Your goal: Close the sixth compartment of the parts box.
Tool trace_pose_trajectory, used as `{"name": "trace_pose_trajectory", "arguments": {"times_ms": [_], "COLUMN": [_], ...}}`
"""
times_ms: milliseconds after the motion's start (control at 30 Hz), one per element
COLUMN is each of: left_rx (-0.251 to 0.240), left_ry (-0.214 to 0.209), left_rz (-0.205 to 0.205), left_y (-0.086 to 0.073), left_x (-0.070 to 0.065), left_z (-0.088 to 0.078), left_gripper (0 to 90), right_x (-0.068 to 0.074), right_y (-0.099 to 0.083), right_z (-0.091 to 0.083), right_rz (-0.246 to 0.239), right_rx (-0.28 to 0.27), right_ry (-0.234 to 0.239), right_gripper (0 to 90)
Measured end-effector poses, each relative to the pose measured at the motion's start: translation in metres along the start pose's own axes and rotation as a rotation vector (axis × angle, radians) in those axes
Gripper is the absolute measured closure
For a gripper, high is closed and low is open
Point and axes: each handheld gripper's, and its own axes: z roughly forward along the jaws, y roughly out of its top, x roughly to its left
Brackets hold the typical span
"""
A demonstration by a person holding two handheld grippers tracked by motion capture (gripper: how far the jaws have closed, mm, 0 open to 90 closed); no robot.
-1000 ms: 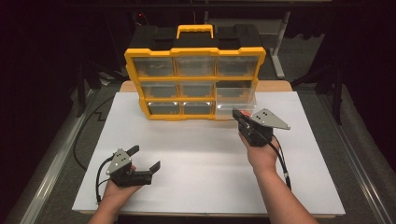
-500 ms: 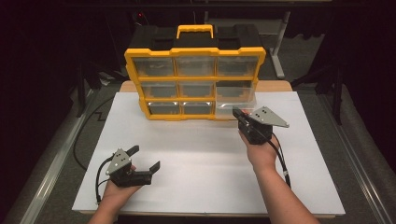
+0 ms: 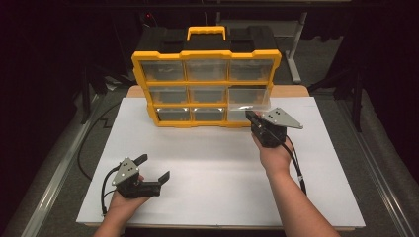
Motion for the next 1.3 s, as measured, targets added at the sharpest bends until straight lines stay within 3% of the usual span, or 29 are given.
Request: {"name": "trace_pose_trajectory", "arguments": {"times_ms": [1300], "left_rx": [-0.002], "left_ry": [-0.004], "left_rz": [-0.012], "left_y": [-0.001], "left_x": [0.002], "left_z": [-0.003], "left_gripper": [0.2], "right_x": [-0.012], "right_y": [0.01], "right_z": [0.025], "right_rz": [-0.018], "right_rx": [0.017], "right_ry": [-0.042], "right_gripper": [90.0]}}
